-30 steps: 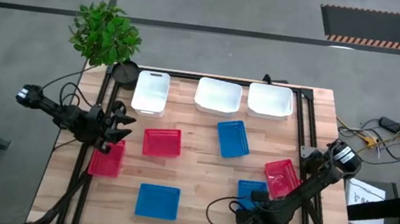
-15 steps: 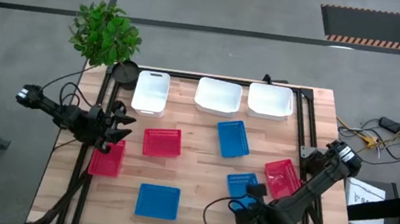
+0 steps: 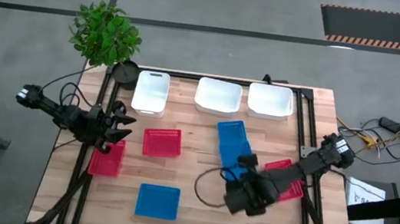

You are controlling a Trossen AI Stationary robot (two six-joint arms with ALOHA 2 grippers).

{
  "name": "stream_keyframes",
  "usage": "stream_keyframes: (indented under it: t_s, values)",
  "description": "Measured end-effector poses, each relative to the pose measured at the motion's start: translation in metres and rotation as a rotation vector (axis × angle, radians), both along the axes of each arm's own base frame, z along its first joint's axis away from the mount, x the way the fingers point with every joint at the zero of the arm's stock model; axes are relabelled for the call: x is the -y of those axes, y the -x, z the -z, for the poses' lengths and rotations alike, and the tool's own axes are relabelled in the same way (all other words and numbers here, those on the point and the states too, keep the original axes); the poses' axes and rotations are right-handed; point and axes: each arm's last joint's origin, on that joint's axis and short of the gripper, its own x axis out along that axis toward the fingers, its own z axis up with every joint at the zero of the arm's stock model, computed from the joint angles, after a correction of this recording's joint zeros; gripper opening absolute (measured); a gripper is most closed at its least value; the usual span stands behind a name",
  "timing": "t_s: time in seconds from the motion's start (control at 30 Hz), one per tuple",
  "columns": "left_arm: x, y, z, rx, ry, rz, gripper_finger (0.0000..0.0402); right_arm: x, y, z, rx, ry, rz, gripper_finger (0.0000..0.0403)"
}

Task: Stack baskets by color
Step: Stack the bottom right blue bin on the top blue bin

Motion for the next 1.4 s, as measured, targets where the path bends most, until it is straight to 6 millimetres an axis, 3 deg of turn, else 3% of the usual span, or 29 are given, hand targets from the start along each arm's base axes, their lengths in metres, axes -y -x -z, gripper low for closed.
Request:
stream_keyframes:
  t_s: [0.33,0.7,1.13,1.4]
  values:
    - [0.000,0.000,0.000,0.000,0.000,0.000,0.0184,0.061,-0.028,0.000,0.001,0.038,0.042,0.0009]
    - [0.000,0.000,0.000,-0.002,0.002,0.001,0.0184,0.089,-0.042,0.003,0.047,0.011,0.025,0.0009]
    - [0.000,0.000,0.000,0.000,0.024,0.011,0.0184,0.116,-0.005,0.027,0.095,0.003,0.050,0.0009]
    - [0.000,0.000,0.000,0.000,0.024,0.011,0.0184,0.128,0.003,0.054,0.077,-0.010,0.057,0.0009]
